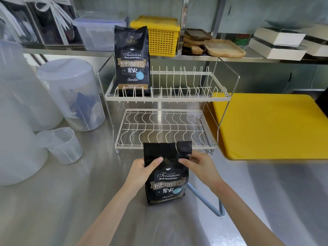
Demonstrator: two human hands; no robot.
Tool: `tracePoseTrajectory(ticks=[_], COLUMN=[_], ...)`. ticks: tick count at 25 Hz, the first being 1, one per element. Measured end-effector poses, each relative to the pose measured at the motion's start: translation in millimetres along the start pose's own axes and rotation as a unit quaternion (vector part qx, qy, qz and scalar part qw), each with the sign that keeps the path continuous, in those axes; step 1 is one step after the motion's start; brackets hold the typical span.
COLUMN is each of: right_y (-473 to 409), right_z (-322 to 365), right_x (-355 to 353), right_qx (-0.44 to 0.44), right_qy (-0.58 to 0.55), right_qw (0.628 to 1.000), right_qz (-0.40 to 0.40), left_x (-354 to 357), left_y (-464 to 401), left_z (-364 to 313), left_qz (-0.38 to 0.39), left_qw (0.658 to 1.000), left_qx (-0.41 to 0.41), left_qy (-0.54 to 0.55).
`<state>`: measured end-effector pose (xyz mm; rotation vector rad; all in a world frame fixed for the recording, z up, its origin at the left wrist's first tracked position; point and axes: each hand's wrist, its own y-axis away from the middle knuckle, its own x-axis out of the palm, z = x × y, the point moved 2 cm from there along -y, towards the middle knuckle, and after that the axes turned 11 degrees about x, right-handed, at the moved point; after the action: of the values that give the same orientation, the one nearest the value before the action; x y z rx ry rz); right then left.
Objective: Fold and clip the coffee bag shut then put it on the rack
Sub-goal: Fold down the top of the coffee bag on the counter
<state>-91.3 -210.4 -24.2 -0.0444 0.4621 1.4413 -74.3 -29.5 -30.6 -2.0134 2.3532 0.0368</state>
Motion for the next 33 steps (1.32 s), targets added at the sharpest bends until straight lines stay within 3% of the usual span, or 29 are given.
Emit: tracePoseTrajectory(ticks=[4,8,16,19,24,30,33], right_y=[1.1,5.5,11.2,10.4,15.6,17.6,16.9], right_z=[-2.0,-6.4,2.4,-2.8,-16.5,-20.6,-18.7], right_x=[5.1,13.4,14.7,13.5,7.8,10.4,11.3], right_qx=[0.005,-0.003,-0.008,0.017,0.009,0.026,0.043], right_qy=[-0.014,-0.028,-0.1,-0.122,-0.107,-0.114,-0.182], right_qw=[1.0,0.998,0.994,0.992,0.994,0.993,0.982], right_qz=[-0.005,0.051,0.043,0.031,0.012,-0.019,-0.033], left_x=[-1.4,-2.4,-1.0,-1.5,-20.8,-21.6,-15.9], left_y=[-1.5,1.9,-0.4,-3.3,10.4,18.0,17.4], left_z=[-1.4,1.7,-11.0,-12.6,4.2,16.9,12.6], left_qz=[-0.014,-0.01,-0.044,-0.011,0.022,-0.037,-0.067], left_qw=[1.0,1.0,0.999,0.998,0.999,0.999,0.997], left_qx=[0.007,-0.009,0.017,0.021,0.028,0.023,0.03], left_qy=[0.0,0.002,-0.023,-0.055,-0.008,-0.031,-0.023])
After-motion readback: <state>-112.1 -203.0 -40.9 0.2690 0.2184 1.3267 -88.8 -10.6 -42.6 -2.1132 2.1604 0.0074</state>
